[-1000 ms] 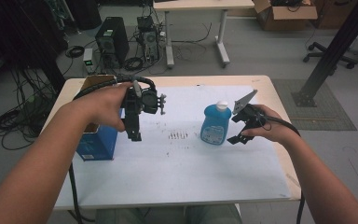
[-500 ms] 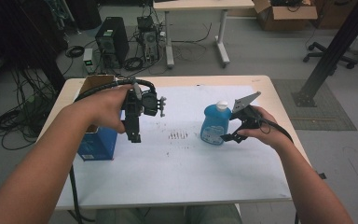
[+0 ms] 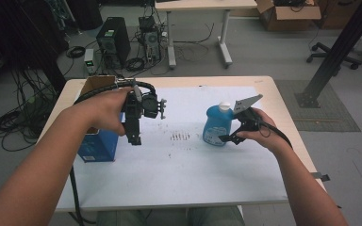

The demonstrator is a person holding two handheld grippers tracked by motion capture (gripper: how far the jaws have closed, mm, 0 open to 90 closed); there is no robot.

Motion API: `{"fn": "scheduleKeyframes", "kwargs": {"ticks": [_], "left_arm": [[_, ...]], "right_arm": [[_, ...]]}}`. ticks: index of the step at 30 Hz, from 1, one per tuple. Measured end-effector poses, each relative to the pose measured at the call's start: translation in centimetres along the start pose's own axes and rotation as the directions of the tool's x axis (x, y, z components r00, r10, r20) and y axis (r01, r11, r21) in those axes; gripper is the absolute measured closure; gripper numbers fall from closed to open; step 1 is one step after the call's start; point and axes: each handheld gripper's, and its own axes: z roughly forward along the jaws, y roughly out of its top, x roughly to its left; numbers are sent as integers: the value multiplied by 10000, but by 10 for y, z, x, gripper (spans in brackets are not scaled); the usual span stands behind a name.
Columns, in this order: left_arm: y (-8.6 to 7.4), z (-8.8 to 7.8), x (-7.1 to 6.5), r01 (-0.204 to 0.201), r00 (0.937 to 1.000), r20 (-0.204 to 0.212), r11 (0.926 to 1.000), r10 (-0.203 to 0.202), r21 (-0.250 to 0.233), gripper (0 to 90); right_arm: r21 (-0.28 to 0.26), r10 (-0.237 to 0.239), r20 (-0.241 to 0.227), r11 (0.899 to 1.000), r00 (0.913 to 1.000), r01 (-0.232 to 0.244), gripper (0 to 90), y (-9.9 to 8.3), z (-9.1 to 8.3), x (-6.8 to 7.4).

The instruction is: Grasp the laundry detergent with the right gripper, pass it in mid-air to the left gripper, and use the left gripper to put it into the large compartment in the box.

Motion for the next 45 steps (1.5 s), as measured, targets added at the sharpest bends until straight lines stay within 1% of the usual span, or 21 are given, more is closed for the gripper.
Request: {"fn": "scheduleKeyframes", "kwargs": {"ticks": [8,14,16,18,19,20,22,25,26,29,30,34,35,40,45], "left_arm": [[0,0,0,7,10000,10,10000,-7,-12,2],[0,1,-1,-3,10000,14,10000,3,41,2],[0,1,-1,5,10000,-19,10000,-4,69,2],[0,2,-1,4,10000,-19,10000,-4,94,2],[0,2,-1,4,10000,-19,10000,-4,94,2],[0,2,-1,11,10000,-16,10000,-11,76,2],[0,1,-1,-16,10000,-18,10000,16,74,2],[1,1,-1,-5,10000,-28,10000,5,37,2],[1,1,-1,-20,10000,-28,10000,21,71,2],[1,2,-1,-47,10000,-64,9999,47,98,2],[2,3,0,-45,10000,-70,9999,46,151,2],[1,3,0,-52,10000,-83,9999,53,122,2],[1,3,0,-36,10000,-71,9999,37,97,2],[-1,3,-1,2,10000,-60,10000,-1,63,2],[-1,4,-1,-5,10000,-37,10000,5,86,2]], "right_arm": [[-371,150,142,9992,9998,-144,33,-2,7,0],[-582,212,95,9981,9997,-206,26,-4,12,0],[-638,222,117,9977,9997,-214,23,-4,13,0],[-857,306,193,9959,9993,-289,22,-5,12,-1],[-857,306,193,9959,9993,-289,22,-5,12,-1],[-987,375,191,9945,9991,-354,21,-5,12,-1],[-1081,373,204,9935,9991,-349,20,-6,12,-1],[-1143,372,272,9929,9989,-339,20,-6,12,-1],[-1150,359,438,9929,9984,-307,20,-7,13,0],[-1233,404,401,9917,9984,-352,25,-7,14,1],[-1298,433,488,9909,9979,-366,31,-6,15,1],[-1383,435,535,9897,9976,-357,56,-6,16,2],[-1391,437,579,9897,9974,-353,77,-6,16,2],[-1492,430,615,9882,9972,-334,123,-6,16,2],[-1546,411,633,9875,9972,-308,147,-6,16,2]]}}
